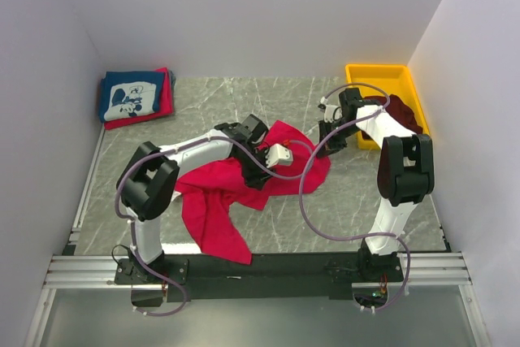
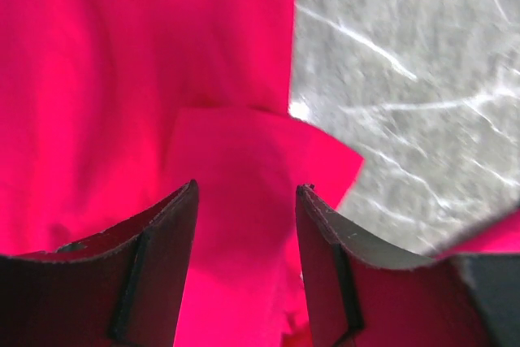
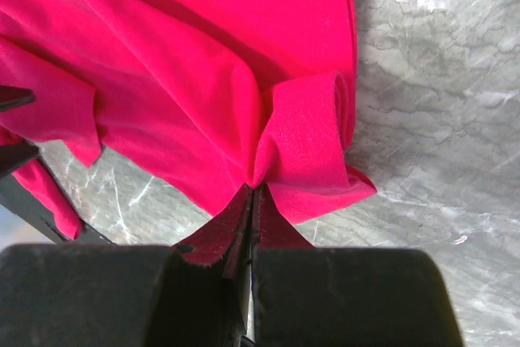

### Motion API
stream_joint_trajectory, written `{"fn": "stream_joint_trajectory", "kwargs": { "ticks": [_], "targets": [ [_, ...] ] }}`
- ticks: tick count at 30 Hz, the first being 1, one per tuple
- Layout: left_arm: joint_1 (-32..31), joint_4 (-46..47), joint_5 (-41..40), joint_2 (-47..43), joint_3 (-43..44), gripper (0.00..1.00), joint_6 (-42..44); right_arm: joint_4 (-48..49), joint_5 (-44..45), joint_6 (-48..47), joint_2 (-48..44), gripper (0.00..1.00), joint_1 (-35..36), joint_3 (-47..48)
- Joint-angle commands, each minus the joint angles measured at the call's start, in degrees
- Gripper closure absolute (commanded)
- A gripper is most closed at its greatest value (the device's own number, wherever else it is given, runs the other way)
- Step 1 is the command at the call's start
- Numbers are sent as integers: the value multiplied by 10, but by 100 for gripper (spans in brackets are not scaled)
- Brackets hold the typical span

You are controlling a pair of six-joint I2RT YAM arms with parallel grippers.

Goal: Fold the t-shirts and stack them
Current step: Flatten the tshirt out

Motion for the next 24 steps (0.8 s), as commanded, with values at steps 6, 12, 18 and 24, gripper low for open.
{"fn": "stream_joint_trajectory", "kwargs": {
  "ticks": [6,12,18,24],
  "targets": [
    [-19,61,-12,26,62,48,9,10,-6,12,-8,100,-3,-9],
    [-19,41,-5,73,93,56,23,6,-1,10,-11,100,-3,-7],
    [-19,31,-1,82,80,53,32,9,1,8,-12,100,-3,-15],
    [-20,33,-1,71,57,62,45,10,5,7,-12,100,-4,-20]
  ]
}}
